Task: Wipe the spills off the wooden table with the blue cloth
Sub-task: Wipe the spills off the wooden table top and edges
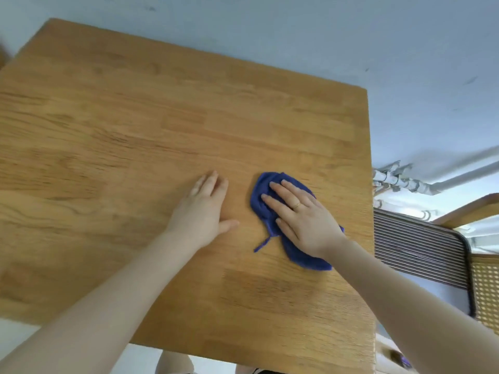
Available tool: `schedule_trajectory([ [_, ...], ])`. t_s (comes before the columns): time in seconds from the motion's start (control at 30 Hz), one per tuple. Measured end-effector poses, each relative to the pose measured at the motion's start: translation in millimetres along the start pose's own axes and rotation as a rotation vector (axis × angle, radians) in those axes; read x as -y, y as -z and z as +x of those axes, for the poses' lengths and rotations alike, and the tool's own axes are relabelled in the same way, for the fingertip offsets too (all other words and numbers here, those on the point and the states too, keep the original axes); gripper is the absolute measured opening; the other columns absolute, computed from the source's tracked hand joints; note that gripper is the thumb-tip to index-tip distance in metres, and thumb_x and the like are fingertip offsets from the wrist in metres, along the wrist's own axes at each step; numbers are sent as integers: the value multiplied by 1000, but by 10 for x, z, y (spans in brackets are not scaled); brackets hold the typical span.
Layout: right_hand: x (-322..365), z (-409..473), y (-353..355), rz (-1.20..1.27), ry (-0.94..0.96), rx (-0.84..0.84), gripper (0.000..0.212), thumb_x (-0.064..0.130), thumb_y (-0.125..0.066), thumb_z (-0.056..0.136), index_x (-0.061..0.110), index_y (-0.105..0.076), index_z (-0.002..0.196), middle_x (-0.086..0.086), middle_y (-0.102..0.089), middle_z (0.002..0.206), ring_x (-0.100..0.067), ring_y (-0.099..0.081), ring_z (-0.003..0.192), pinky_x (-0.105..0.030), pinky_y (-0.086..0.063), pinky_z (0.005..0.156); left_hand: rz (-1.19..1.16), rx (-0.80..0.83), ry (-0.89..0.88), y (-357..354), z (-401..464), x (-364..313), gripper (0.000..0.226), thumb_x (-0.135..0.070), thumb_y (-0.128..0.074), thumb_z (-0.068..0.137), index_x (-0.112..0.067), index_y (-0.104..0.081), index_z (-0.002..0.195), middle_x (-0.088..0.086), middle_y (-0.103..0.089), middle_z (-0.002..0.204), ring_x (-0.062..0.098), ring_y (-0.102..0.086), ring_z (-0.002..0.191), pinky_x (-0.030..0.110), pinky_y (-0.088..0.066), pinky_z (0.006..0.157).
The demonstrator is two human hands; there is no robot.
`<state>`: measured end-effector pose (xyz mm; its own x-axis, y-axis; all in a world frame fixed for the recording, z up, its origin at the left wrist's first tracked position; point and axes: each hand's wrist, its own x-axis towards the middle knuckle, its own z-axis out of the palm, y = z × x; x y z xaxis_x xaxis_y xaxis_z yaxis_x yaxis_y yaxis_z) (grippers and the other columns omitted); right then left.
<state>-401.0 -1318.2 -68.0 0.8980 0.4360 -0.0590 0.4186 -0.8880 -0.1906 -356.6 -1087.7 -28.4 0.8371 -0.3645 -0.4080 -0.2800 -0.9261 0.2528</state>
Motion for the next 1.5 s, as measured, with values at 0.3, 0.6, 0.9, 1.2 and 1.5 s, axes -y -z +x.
schedule_trajectory([
  [0.3, -250, 239, 12, 25, -216, -124, 54, 38, -24, 92, 11, -41, 136, -14, -35, 146, -32, -24, 138, -43, -27, 108, 133, 96, 100, -147, -36, -269, 122, -78, -59, 59, -33, 14, 147, 11, 24, 154, 31, 15, 143, 42, 0, 116],
  [0.6, -470, -168, 27, 69, -142, -171, 48, 36, -40, 86, 14, -54, 127, -12, -47, 138, -32, -38, 131, -42, -35, 104, 189, 98, 87, -95, -78, -370, 116, -73, -56, 67, -35, 22, 144, 13, 19, 155, 30, 8, 145, 42, -3, 117],
  [0.9, -534, -324, 30, 20, -331, -187, 52, 39, -34, 94, 10, -40, 137, -14, -37, 145, -33, -27, 137, -44, -29, 107, 256, 165, -92, -152, -114, -527, 104, -65, -57, 74, -38, 13, 145, 2, 26, 154, 19, 13, 145, 37, 6, 117],
  [1.2, -801, -278, 101, 17, -355, -165, 58, 44, -28, 89, 14, -42, 136, -13, -37, 145, -34, -29, 136, -46, -29, 108, 201, 166, -35, -199, -103, -603, 118, -67, -65, 64, -37, 15, 145, 3, 28, 153, 22, 15, 144, 37, 0, 117],
  [1.5, -36, -764, -95, 6, -559, -253, 51, 36, -34, 92, 12, -41, 136, -15, -38, 144, -34, -29, 135, -45, -28, 108, 137, 170, -33, -233, -107, -579, 117, -63, -68, 65, -38, 12, 146, 2, 28, 153, 21, 16, 144, 39, -4, 117],
])
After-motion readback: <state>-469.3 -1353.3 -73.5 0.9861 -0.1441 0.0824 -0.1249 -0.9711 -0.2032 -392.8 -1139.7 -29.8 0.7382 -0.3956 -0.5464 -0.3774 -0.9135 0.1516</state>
